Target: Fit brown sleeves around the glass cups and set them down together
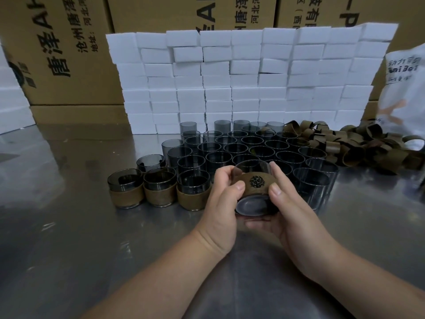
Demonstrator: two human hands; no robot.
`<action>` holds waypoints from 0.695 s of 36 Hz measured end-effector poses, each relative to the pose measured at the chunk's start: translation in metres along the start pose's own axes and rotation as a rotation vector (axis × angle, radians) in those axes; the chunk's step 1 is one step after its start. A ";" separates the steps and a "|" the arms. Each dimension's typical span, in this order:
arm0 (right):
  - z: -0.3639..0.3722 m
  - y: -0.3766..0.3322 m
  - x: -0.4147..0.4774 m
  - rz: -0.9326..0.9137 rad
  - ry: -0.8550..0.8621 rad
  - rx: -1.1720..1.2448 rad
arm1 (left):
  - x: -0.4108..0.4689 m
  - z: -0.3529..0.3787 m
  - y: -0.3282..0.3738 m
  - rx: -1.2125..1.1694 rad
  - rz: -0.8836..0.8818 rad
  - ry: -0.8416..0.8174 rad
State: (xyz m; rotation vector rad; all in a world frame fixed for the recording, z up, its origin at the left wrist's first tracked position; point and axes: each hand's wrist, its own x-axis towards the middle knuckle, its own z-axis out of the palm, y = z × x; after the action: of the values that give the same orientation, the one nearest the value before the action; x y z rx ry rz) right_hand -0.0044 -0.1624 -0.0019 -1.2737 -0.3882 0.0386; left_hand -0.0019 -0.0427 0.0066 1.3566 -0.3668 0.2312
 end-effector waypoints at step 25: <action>0.001 -0.002 -0.002 -0.038 -0.114 -0.040 | 0.000 -0.001 0.000 0.154 0.072 0.013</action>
State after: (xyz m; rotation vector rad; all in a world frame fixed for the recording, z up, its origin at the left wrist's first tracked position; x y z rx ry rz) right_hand -0.0073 -0.1627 -0.0007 -1.3066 -0.5129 0.0716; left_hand -0.0020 -0.0416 0.0067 1.4938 -0.3935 0.3337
